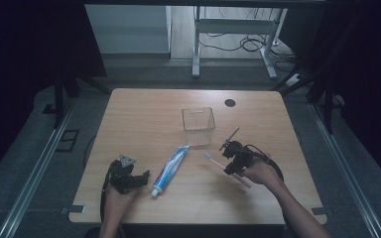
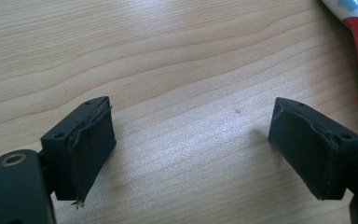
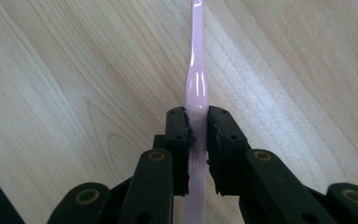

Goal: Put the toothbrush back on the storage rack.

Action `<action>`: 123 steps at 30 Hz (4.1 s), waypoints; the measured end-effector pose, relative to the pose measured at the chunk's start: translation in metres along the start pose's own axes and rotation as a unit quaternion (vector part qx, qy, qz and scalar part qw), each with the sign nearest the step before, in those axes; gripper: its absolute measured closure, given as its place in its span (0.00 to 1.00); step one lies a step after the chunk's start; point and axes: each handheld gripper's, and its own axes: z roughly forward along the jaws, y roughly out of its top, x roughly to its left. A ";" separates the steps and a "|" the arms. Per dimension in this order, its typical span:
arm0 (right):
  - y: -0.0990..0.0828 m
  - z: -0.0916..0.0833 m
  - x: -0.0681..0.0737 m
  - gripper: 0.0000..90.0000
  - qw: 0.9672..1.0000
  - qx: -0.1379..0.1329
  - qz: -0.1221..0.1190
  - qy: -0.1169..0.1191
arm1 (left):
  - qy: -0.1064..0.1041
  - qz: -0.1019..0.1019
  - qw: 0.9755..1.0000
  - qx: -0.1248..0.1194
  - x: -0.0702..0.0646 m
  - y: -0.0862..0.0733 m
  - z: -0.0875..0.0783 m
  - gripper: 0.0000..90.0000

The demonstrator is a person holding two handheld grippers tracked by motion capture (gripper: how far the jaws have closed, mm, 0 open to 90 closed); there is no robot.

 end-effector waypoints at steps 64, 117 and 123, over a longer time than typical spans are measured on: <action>0.072 -0.071 -0.040 0.87 0.985 -0.167 0.020 -0.039 | 0.001 0.000 1.000 0.000 0.000 0.000 0.000 0.16; 0.147 -0.051 -0.061 0.87 0.962 -0.265 0.037 -0.057 | 0.000 0.002 1.000 0.002 0.001 0.000 0.000 0.16; 0.148 -0.040 -0.063 0.87 0.962 -0.265 0.036 -0.059 | 0.000 0.002 1.000 0.002 0.001 0.000 0.000 0.16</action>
